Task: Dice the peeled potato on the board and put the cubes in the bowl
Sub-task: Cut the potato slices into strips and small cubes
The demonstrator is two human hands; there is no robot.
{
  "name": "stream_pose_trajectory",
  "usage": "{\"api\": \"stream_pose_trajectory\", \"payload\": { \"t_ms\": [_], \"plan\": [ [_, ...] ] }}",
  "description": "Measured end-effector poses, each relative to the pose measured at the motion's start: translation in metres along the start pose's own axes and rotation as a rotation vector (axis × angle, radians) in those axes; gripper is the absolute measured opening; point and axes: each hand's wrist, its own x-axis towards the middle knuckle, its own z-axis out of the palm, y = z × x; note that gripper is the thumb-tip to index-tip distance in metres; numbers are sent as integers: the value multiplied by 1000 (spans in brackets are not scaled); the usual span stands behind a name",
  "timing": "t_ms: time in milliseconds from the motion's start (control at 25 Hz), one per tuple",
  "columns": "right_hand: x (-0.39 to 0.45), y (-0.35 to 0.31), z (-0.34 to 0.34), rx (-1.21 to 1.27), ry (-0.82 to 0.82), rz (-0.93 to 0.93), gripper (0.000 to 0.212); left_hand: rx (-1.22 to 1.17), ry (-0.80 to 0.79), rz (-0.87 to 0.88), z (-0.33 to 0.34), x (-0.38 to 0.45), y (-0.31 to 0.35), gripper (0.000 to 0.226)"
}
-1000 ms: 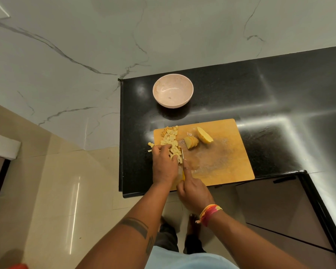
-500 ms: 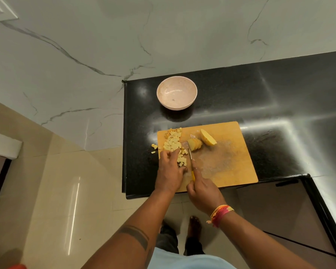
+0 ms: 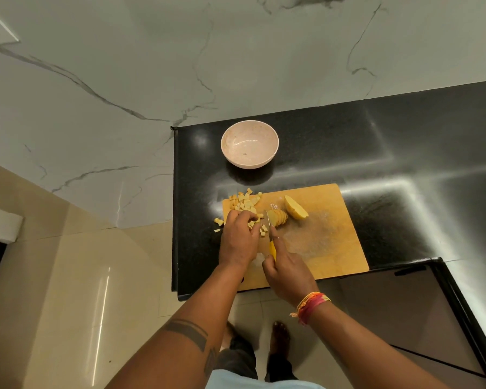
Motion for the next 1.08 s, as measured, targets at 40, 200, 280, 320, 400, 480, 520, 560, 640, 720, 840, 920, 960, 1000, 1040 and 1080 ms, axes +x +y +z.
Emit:
{"api": "stream_pose_trajectory", "payload": {
  "t_ms": [40, 200, 280, 320, 400, 480, 520, 560, 640, 720, 840, 920, 960, 1000, 1040, 1080],
  "plan": [
    [-1, 2, -2, 1, 3, 5, 74, 2, 20, 9, -1, 3, -1, 13],
    [-1, 4, -2, -20, -18, 16, 74, 48, 99, 17, -8, 21, -3, 21],
    [4, 0, 1, -22, -13, 6, 75, 105, 57, 54, -6, 34, -2, 32],
    [8, -3, 2, -25, -4, -1, 76, 130, 28, 54, -3, 41, -1, 37],
    [17, -7, 4, -30, 13, -4, 78, 174, -19, 15, 2, 54, -1, 46],
    [26, -9, 6, -22, 21, 6, 78, 197, -83, -26, 6, 67, -3, 52],
    [28, -9, 7, -21, 30, 9, 78, 192, -115, -19, 9, 71, -5, 53],
    [30, -7, 7, -24, 38, 12, 78, 178, -132, 12, 11, 73, -7, 51],
    [30, -5, 7, -30, 34, 19, 77, 145, -113, 106, 14, 69, -9, 43],
    [30, -1, 9, -37, 13, 24, 77, 133, -60, 173, 17, 61, -12, 38],
    [28, 3, 13, -40, -1, 23, 79, 130, 34, 205, 15, 54, -13, 34],
    [28, 6, 15, -32, 8, 16, 78, 117, 96, 189, 12, 57, -8, 30],
    [27, 7, 15, -25, 15, 11, 78, 119, 110, 187, 12, 60, -5, 30],
    [27, 8, 15, -21, 18, 5, 78, 135, 92, 202, 13, 64, -3, 30],
    [27, 10, 14, -20, 22, 3, 78, 165, 38, 225, 16, 68, -1, 33],
    [27, 11, 14, -23, 26, 5, 78, 194, -39, 246, 20, 72, 1, 38]
  ]
}}
